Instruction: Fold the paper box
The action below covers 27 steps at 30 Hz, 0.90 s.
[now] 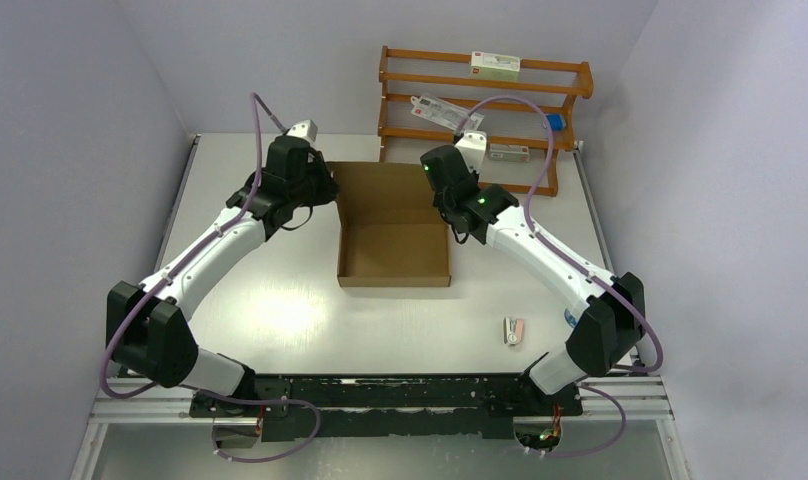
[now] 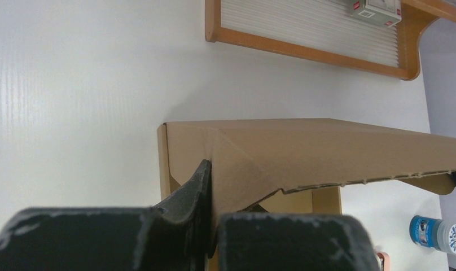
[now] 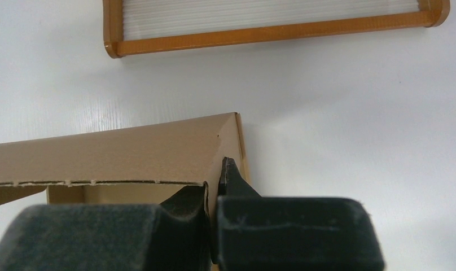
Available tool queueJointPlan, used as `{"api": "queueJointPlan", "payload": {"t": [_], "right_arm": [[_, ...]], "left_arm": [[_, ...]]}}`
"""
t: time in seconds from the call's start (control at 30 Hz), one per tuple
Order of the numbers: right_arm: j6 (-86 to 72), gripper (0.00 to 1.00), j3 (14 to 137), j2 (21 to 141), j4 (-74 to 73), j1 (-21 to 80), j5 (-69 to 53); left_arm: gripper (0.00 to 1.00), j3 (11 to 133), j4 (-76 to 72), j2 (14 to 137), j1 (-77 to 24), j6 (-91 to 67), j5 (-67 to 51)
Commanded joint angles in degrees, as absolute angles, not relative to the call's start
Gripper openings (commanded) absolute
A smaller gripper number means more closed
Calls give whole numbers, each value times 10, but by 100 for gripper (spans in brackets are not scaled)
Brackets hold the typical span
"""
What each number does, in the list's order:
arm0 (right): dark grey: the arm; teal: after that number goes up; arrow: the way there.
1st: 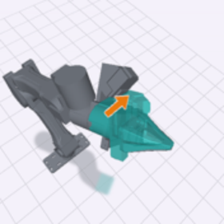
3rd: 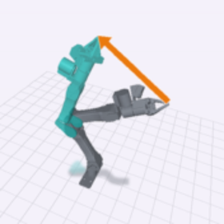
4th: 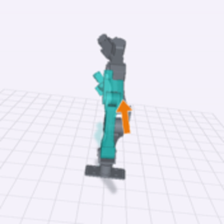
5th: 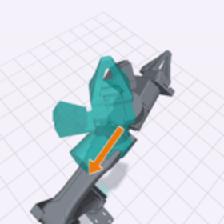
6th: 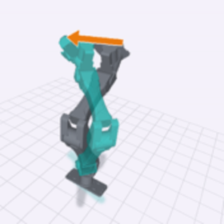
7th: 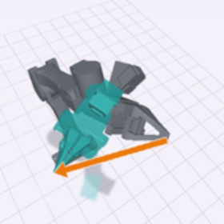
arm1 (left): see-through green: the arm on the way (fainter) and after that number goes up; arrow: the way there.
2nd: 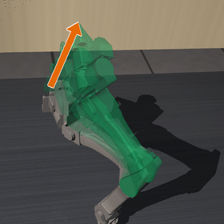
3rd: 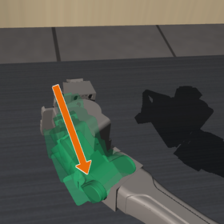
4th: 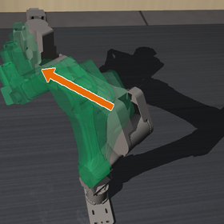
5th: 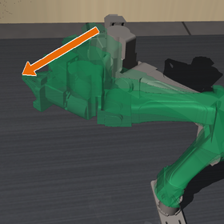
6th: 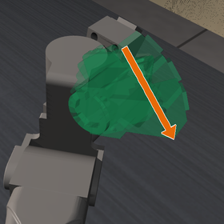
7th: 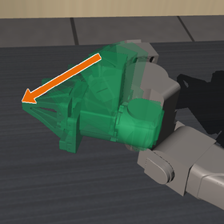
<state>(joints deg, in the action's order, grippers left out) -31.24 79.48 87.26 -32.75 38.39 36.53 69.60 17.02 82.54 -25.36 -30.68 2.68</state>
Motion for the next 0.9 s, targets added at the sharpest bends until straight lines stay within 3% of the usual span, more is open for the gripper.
{"api": "queueJointPlan", "payload": {"t": [0.0, 0.53, 0.87], "right_arm": [[-336, 0, 770, 862, -258, 400, 340], [-302, 0, 642, 774, -155, 400, 310], [-313, 15, 556, 716, -122, 400, 275]], "left_arm": [[7, 692, 111, 804, -278, -369, -19], [13, 569, 96, 748, -287, -365, -9], [27, 470, 72, 700, -287, -356, -33]]}}
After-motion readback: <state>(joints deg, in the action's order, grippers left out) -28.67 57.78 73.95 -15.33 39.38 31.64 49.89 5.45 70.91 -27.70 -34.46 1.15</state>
